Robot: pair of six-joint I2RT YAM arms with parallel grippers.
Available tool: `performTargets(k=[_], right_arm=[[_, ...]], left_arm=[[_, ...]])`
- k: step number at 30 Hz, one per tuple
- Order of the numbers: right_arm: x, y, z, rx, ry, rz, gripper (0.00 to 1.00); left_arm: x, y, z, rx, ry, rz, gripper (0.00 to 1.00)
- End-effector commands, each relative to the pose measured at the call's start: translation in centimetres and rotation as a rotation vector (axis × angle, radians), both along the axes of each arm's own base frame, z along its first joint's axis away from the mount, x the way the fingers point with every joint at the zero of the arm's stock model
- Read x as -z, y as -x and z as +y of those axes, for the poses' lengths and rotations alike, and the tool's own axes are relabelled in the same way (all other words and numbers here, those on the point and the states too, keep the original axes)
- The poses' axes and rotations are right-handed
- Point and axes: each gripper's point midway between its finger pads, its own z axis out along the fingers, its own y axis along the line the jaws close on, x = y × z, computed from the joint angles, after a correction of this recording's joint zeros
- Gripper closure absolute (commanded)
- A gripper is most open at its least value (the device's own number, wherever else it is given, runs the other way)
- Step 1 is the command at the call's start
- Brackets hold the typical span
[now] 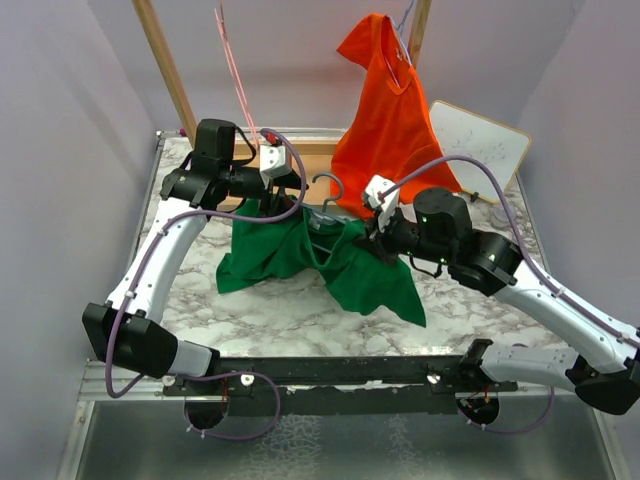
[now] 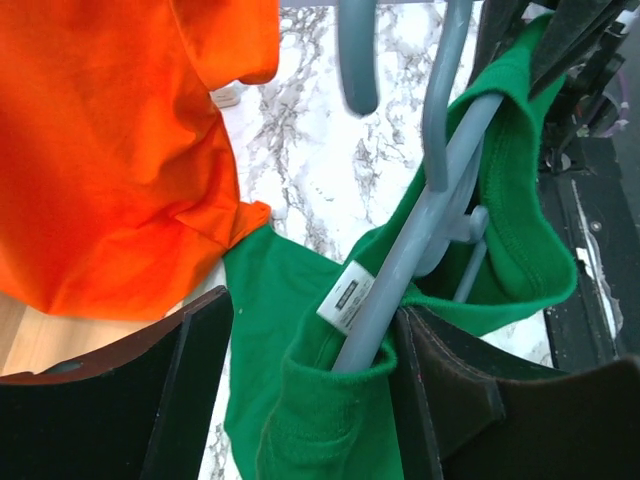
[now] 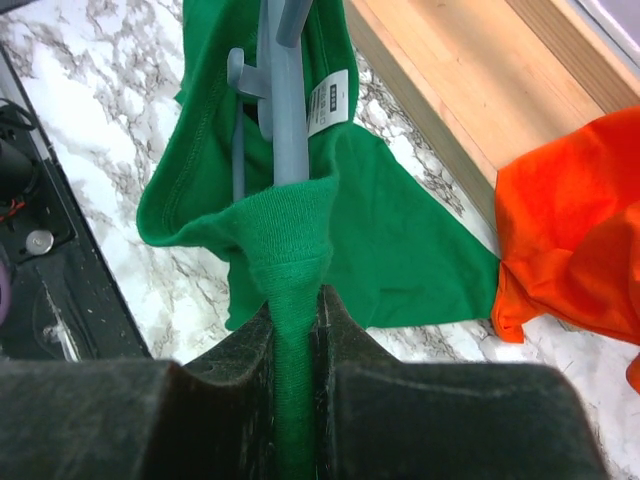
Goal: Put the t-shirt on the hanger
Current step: Place the hanger at the clothesline.
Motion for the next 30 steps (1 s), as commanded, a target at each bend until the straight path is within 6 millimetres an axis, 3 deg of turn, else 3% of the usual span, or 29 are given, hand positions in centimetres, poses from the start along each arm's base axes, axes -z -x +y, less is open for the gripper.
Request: performTargets(k=[1,7,11,21,30], right_arm=[[-2.3,1.1,-1.1,0.023,-0.091,-0.037,0.99],[-1.5,2.0,-2.7,0.051,-0.083,-0.004,0.99],[-1.1,2.0,-2.8,0.06,-0.084,0.0,0.99],[-1.9,1.5,-3.0,0.103,-0.118,-0.017,0.99],[-3.6,0.6,-4.9,0.212,-0.173,-0.07,0.99]], left_arm=[[-2.5,-1.0,0.6,-0.069,0.0,-0.121,0.35],[-4.0,-2.0,1.5,-0.155,0.002,-0.13,0.2],[-5.2,-1.6,1.9,-0.167,-0.005,-0.159,0.15],[-2.4,-2.8,5.4,-0.334,-0.199,-0.272,0.11],[-1.6,-2.6,6.1,-0.36,-0.241,-0.258,0.11]])
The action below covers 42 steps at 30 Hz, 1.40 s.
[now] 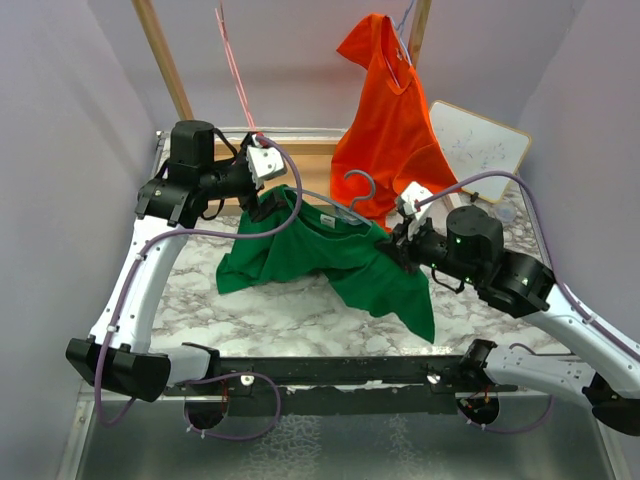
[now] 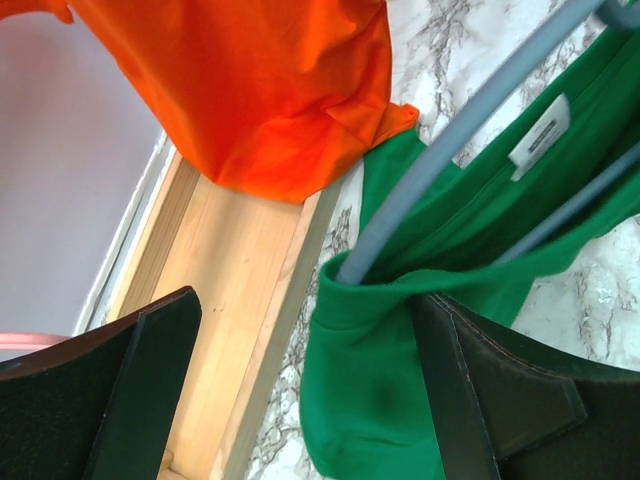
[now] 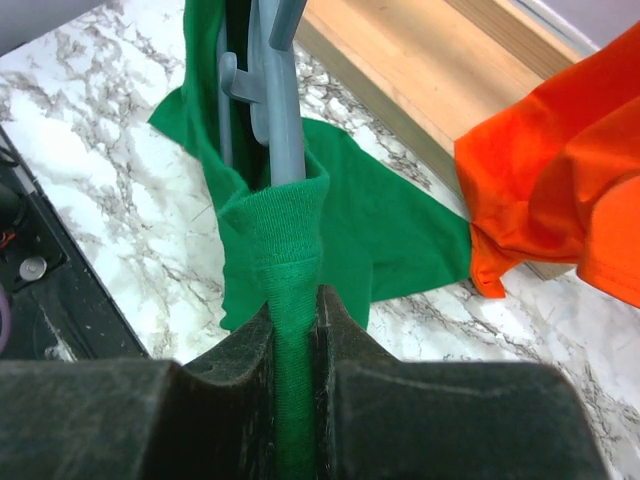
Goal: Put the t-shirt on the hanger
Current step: Place the hanger at the clothesline.
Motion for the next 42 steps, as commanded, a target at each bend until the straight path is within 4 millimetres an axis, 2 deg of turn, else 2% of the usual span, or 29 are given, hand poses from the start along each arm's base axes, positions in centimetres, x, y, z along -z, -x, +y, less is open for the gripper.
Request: performTargets(k=[1,9,12,17,18,22,26,29,31,34,38,42], right_arm=[[-2.7,-0.8,-0.9,0.08,-0.082,-0.068,0.99],[-2.3,-1.4,-1.4,0.129,-0.083,-0.064,0.99],[-3.2,-2.0,-2.0,0.179,-0.103,-0.088,0.99],[-7.2,-3.8,-4.4,0.346,-0.138,-0.16,0.99],[-8.7,-4.0,-4.9,0.377,-0.15,-0.178,0.99],[-12.3,-5.1,-6.3,0.469,-0.169,-0.242,0.99],[-17.0,-5.7,-8.0,0.56,-0.274,-0.349,0.99],[-19.5,-6.3,-8.5,0.602,-0.297,-0.408,0.99],[-20.9,-6.7,-8.4,0.611,-0.308,-0.448,0.99],[-22.0,-7.8,-7.9,0.635,-0.271,-0.481,0.99],[-21.9,-9.7,-6.0,0.643,-0.199,-0.5,0.99],[-20.9,-11.5,-4.3,0.654,-0.14,-0.49,0.99]], left_arm=[[-0.1,0.1,1.1,-0.042,-0.036,-0.029,0.11],[-1.9,0.2,0.8,-0.045,-0.004,-0.034,0.11],[-2.1,-0.1,1.2,-0.069,-0.007,-0.045,0.11],[-2.3,-1.8,2.3,-0.156,-0.005,-0.047,0.11],[-2.1,-2.0,2.4,-0.17,-0.001,-0.039,0.11],[-2.0,-2.7,2.7,-0.2,0.026,-0.02,0.11],[-2.0,-3.2,3.0,-0.218,0.035,-0.017,0.11],[-1.8,-3.4,3.1,-0.225,0.037,-0.013,0.11],[-1.6,-3.4,3.1,-0.223,0.039,-0.007,0.11],[-1.5,-3.5,3.0,-0.222,0.053,0.004,0.11],[-1.3,-3.4,2.8,-0.215,0.064,0.019,0.11],[-1.0,-3.1,2.8,-0.211,0.063,0.024,0.11]])
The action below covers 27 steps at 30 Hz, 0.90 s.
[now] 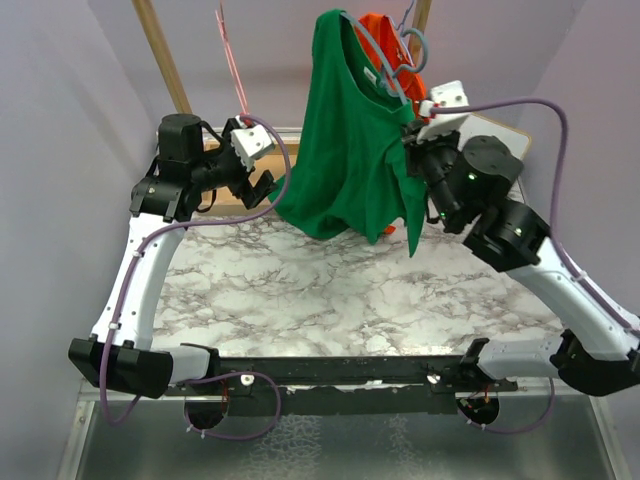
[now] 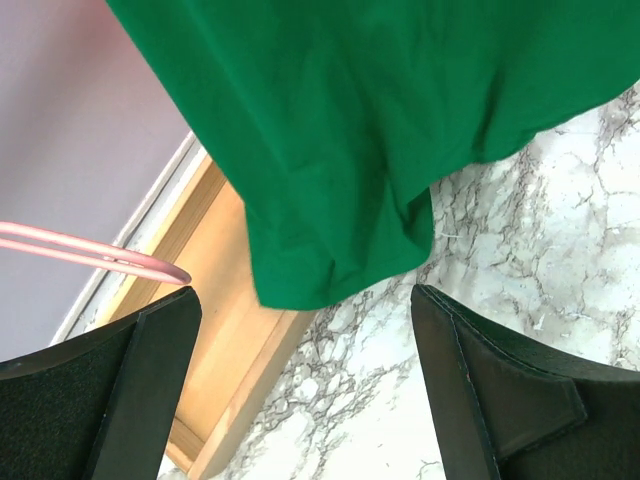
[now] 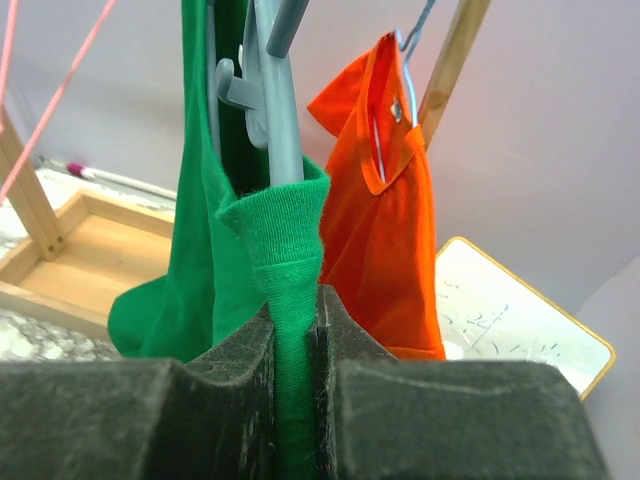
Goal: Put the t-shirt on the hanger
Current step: Place the hanger at the clothesline.
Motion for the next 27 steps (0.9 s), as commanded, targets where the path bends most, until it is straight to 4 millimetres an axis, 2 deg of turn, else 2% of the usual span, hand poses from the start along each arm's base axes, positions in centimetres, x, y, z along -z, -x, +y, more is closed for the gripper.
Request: performTargets(k=[1,7,10,11,20,27], right_arm=[[-1.9,-1.7,0.7,0.057,-0.014,-0.049,0.99],[-1.5,-4.7,2.2,0.065,-0.021,-0.036,0.99],[-2.0,-6.1,3.1,0.054,-0.028,-0.044,0.99],[-2.7,-6.6,3.3,0.052,-0.04,-0.051,0.99],[-2.5,-12.4,7.4,-0.064,-0.043,-0.002,0.99],[-3.2,-14.8,7.7,-0.065,-0.065,-0.032,0.99]], left_arm=[[-0.1,0.3,-0.1,0.005,0.023,0.001,0.11],[0.3,0.8,-0.2,0.014,0.031,0.007,0.12],[0.5,1.0,-0.2,0.016,0.031,0.01,0.12],[0.5,1.1,-0.2,0.016,0.032,0.01,0.12],[0.9,1.5,-0.4,0.033,0.037,0.013,0.12],[1.3,1.9,-0.4,0.037,0.04,0.018,0.12]])
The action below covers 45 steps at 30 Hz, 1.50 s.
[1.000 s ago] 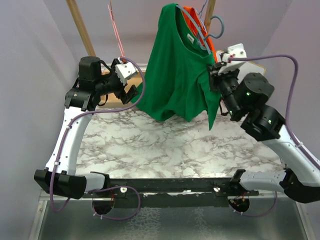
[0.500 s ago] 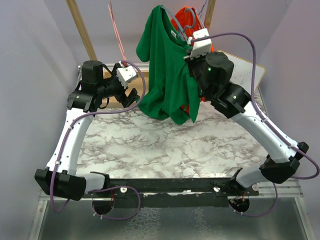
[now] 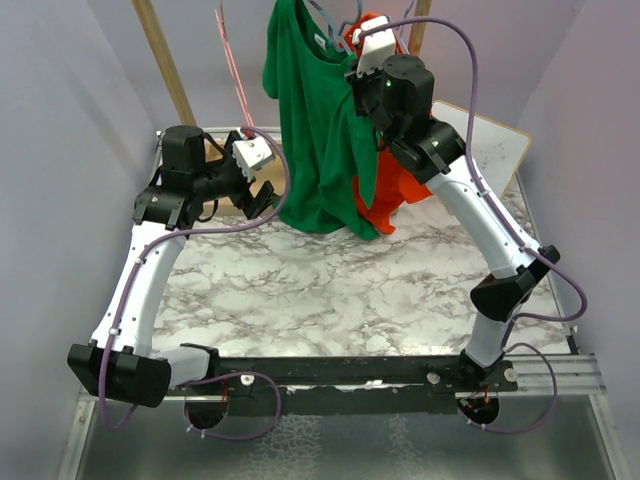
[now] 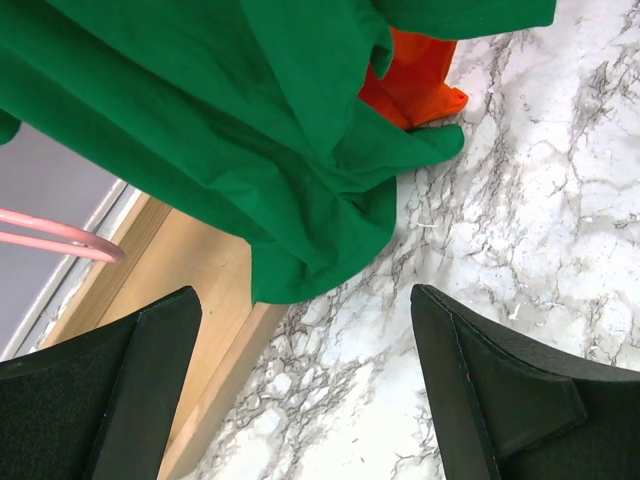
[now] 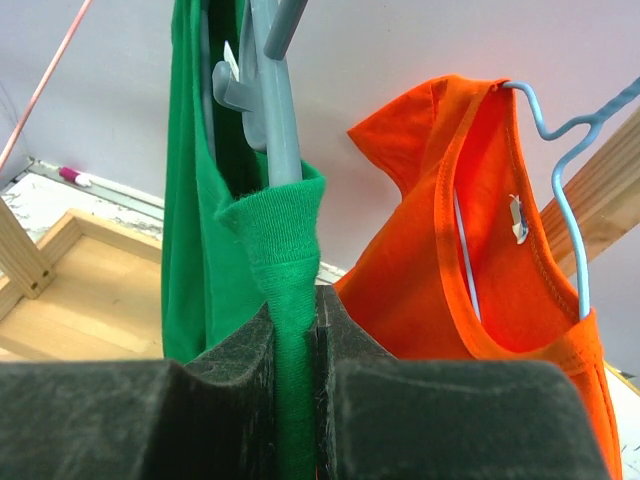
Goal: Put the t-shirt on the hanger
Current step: Place the hanger at the clothesline.
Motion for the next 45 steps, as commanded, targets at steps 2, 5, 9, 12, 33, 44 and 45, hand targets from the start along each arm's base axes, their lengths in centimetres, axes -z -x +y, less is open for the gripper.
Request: performTargets(k=[2,5,9,12,33,44,45], right_arm=[[-4.9,-0.5,-0.5,-0.032,-0.125,-0.113,0.99],[-4.6,-1.5,-0.9,-0.025,-0.133,-0.111,0.99],[-4.2,-2.6,-1.1,-0.019,-0.143,-0.115,0.99],[-3.7,-3.7,-1.2,-0.009,-0.145,-0.109,0.99],[-1.8,-7.7,0.5,-0.003,-0.165,-0.137,0.99],[-0.4,-7.1,-0.1,-0.015,-0.176,-0.091,0.8],[-0.3,-6.5,-0.1,-0.03,-0.182,-0.084,0.7]], left_arm=[[-0.7,0.9,-0.2,0.021,0.028,-0.019,0.12],[-0.6,1.1,-0.3,0.024,0.034,-0.017,0.12],[-0.5,1.1,-0.2,0.024,0.033,-0.015,0.12],[-0.6,1.2,-0.3,0.024,0.042,-0.014,0.12],[0.3,2.0,-0.5,0.026,0.078,0.031,0.12],[0.8,2.2,-0.2,0.001,0.083,0.035,0.12],[0.9,2.2,-0.2,-0.001,0.083,0.032,0.12]])
